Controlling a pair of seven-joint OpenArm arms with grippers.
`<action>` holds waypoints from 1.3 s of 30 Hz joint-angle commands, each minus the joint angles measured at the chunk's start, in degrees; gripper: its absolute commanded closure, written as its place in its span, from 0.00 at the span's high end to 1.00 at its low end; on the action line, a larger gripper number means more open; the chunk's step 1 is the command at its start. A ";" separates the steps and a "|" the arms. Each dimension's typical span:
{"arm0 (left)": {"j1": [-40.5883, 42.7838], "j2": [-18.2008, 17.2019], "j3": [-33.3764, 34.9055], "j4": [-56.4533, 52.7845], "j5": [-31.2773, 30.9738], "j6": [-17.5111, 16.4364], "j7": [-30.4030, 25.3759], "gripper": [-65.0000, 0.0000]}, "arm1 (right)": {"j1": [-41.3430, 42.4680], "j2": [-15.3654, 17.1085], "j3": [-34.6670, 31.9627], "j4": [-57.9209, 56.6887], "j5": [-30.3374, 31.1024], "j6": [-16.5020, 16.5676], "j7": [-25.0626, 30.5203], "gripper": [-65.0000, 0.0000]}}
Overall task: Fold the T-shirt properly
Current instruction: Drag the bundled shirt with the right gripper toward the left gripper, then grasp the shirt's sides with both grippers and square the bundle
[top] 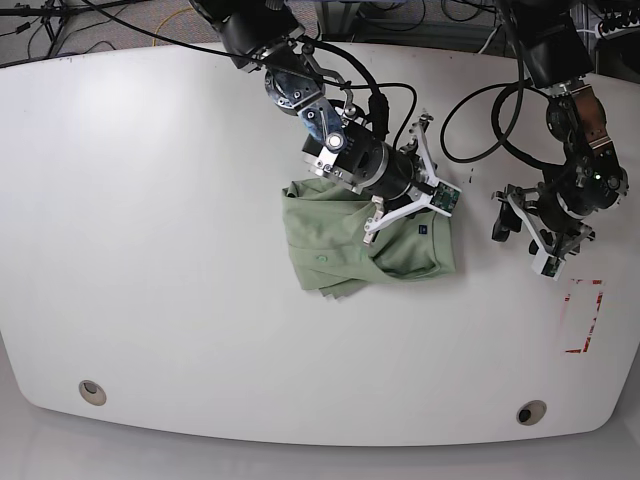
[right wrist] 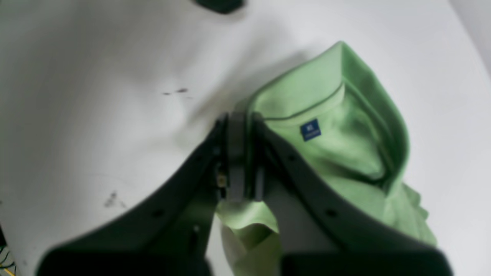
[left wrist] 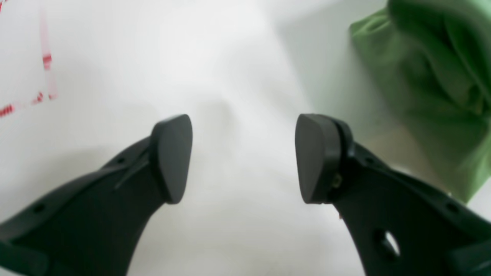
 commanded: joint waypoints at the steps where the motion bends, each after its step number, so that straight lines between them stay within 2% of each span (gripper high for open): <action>1: -1.27 -0.60 -0.09 1.25 -0.93 -0.06 -1.26 0.61 | 0.93 -0.71 -0.33 0.01 0.12 -0.14 1.57 0.21; 4: -1.45 -0.60 -0.09 2.04 -0.93 -0.06 -1.26 0.61 | 0.41 -0.71 -0.24 1.15 0.03 -0.14 1.57 0.46; 5: -1.45 -0.52 -0.09 2.92 -0.93 -0.06 -1.26 0.61 | -0.21 -0.71 -0.15 2.65 -0.06 -0.14 1.57 0.59; 8: -1.45 0.19 -0.09 4.59 -0.93 -0.06 -1.26 0.61 | -0.91 -0.18 -0.06 6.25 -0.14 -0.14 1.57 0.79; 11: -1.54 1.51 0.00 6.35 -0.93 -0.06 -1.26 0.61 | -1.09 1.31 0.81 9.42 -0.14 -0.14 1.57 0.87; 15: -1.54 3.18 0.79 8.99 -0.93 -0.06 -1.26 0.61 | -1.00 2.72 5.03 11.35 0.30 0.03 1.66 0.81; 22: -0.31 5.29 9.76 11.10 -0.84 -0.06 -1.26 0.61 | 1.37 3.86 14.88 9.33 0.38 0.65 1.93 0.61; 26: 2.77 6.34 15.82 12.77 -0.75 -0.06 -1.26 0.61 | 4.19 5.62 18.75 4.67 0.38 2.23 4.30 0.43; 30: 5.67 8.45 18.29 14.97 -0.49 -0.06 -1.26 0.61 | 6.74 6.59 21.83 -1.31 0.47 5.31 7.73 0.23; 33: 7.96 9.33 19.16 16.20 -0.49 -0.06 -1.26 0.61 | 9.11 6.59 23.94 -6.58 0.47 7.07 10.01 0.13; 35: 9.80 9.42 20.04 17.25 -0.49 -0.06 -1.26 0.61 | 10.78 6.67 24.55 -11.16 0.38 7.86 12.74 0.10; 39: 12.79 9.16 21.01 18.31 -0.49 -0.06 -1.26 0.61 | 13.42 6.94 24.64 -18.63 0.38 7.95 18.72 0.11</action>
